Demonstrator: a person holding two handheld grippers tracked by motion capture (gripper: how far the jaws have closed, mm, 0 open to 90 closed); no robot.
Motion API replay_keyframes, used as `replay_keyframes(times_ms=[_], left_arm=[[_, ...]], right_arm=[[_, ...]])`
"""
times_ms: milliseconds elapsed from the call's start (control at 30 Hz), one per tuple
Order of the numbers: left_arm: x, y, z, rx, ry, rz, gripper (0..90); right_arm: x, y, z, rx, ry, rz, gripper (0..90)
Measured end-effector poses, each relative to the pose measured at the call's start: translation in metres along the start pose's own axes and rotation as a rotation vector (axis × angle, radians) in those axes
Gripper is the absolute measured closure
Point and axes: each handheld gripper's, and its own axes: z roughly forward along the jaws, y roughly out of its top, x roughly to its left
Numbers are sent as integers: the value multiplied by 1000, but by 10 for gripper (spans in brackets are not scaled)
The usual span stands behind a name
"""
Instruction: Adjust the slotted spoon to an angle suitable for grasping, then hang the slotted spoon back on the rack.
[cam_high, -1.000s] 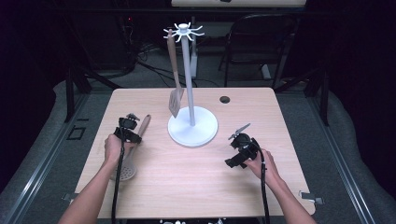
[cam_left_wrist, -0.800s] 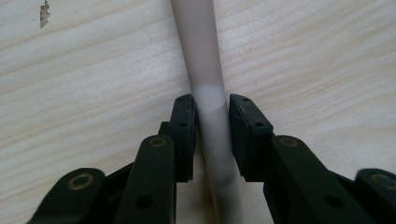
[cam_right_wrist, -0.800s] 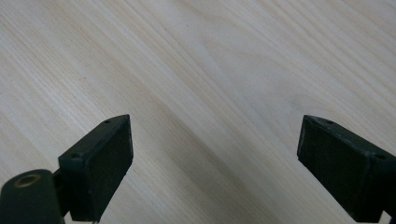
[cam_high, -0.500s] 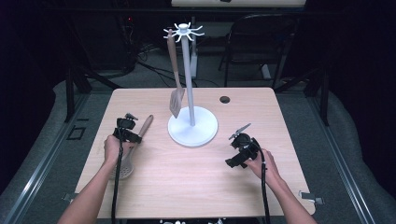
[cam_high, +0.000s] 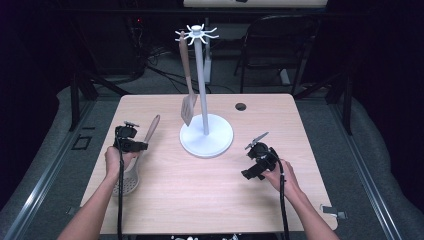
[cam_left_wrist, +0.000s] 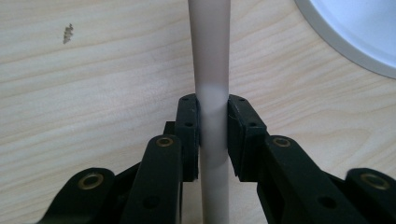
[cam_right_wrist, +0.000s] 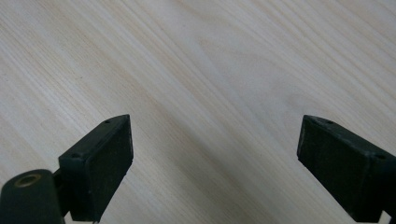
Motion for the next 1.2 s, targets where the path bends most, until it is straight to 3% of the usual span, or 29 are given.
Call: replay_keyframes(times_ms=[333, 400, 533, 1033, 1200], left_arm=[[1, -5, -16, -96, 7, 19, 759], [0, -6, -19, -128, 34, 30, 758], [-1, -7, -23, -170, 34, 33, 759], [-8, -7, -34, -222, 28, 63, 760], [-10, -10, -46, -273, 18, 60, 760]], right_arm=[[-2, 0, 2, 9, 5, 3, 103], [-2, 0, 3, 12, 3, 1, 102], [-1, 0, 5, 3, 14, 4, 103], [0, -1, 4, 13, 3, 4, 102], [-1, -1, 4, 14, 7, -1, 103]])
